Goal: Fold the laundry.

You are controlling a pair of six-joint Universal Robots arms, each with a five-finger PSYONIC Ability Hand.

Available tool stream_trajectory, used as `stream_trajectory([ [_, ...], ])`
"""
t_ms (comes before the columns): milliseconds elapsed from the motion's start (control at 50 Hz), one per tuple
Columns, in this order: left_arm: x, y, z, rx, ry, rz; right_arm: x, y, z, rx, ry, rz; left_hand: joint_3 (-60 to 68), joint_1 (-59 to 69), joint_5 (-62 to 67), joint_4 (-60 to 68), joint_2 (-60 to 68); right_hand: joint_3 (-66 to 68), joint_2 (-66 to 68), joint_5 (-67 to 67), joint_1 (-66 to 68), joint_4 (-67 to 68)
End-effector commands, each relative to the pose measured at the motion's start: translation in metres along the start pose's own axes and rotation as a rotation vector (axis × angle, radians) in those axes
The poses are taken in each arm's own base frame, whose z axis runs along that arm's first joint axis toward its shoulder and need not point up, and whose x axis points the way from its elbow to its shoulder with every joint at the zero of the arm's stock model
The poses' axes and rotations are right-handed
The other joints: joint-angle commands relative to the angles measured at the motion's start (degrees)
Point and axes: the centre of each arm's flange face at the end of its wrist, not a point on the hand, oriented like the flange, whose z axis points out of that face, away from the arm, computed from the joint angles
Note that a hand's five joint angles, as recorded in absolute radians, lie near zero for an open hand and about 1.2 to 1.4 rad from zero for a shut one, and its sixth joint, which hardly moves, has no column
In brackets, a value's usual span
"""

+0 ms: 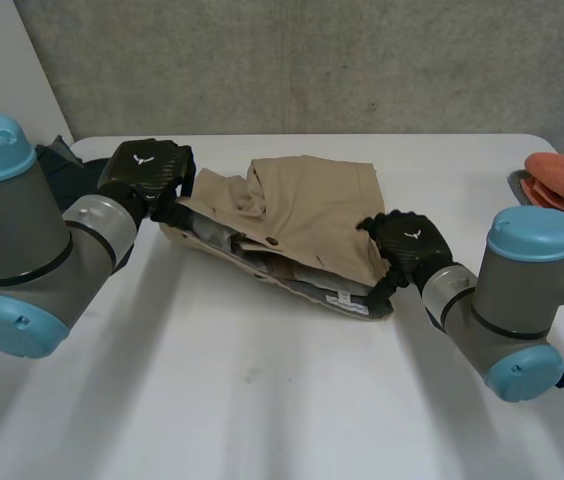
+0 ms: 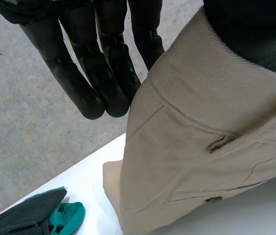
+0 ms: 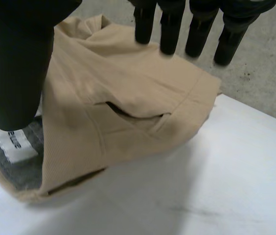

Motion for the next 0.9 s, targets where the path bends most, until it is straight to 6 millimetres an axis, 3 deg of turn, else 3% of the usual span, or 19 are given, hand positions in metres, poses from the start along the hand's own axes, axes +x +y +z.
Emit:
stream_trajectory([
  [20,0.011,0.010,-0.007,-0.047,0.049,0.001,0.003,0.008,0.005,-0.020,0.018,-0.069,12.0,14.6,13.3,11.3,11.4,51.6,50.8,51.3,51.0,51.8],
  [40,0.013,0.011,-0.008,-0.054,0.056,0.003,0.005,0.007,0.006,-0.018,0.021,-0.078,12.0,14.6,13.3,11.3,11.4,59.3,58.5,58.9,58.6,59.5],
  [140,0.026,0.015,-0.015,-0.090,0.089,0.005,0.012,-0.004,0.007,-0.004,0.033,-0.091,12.0,14.6,13.3,11.3,11.4,59.4,58.6,59.0,58.7,59.6],
  [280,0.049,0.007,-0.027,-0.124,0.137,0.017,0.031,-0.040,0.016,0.112,0.077,-0.115,12.0,14.6,13.3,11.3,11.4,59.4,58.6,59.0,58.7,59.6],
  [400,0.113,-0.010,-0.037,-0.063,0.253,0.038,0.069,-0.053,0.053,0.276,0.109,-0.204,12.0,14.6,13.3,11.3,11.4,59.4,58.6,59.0,58.7,59.6],
  [540,0.166,-0.019,-0.036,-0.007,0.232,0.014,0.114,-0.048,0.080,0.430,0.159,-0.265,12.0,14.6,13.3,11.3,11.4,59.4,58.6,59.0,58.7,59.6],
  [580,0.184,-0.014,-0.033,0.006,0.242,0.005,0.127,-0.047,0.088,0.493,0.185,-0.260,-10.9,-8.4,-9.7,-11.6,-11.5,59.4,58.6,59.0,58.7,59.6],
  [700,0.221,0.010,-0.032,-0.042,0.337,0.005,0.141,-0.031,0.099,0.545,0.188,-0.188,-43.7,-41.2,-42.5,-44.5,-44.3,59.4,58.6,59.0,58.7,59.6],
  [720,0.225,0.014,-0.035,-0.073,0.360,0.001,0.143,-0.026,0.100,0.529,0.186,-0.170,-51.8,-49.2,-50.6,-52.5,-52.4,45.9,45.1,45.5,45.2,46.1],
  [800,0.225,0.015,-0.042,-0.128,0.382,-0.033,0.147,-0.019,0.096,0.445,0.197,-0.132,-58.0,-55.4,-56.7,-58.7,-58.6,-6.8,-7.5,-7.1,-7.4,-6.5],
  [900,0.209,-0.008,-0.051,-0.136,0.368,-0.091,0.148,-0.033,0.073,0.275,0.247,-0.065,-58.0,-55.4,-56.7,-58.7,-58.6,-10.6,-11.4,-11.0,-11.3,-10.4],
])
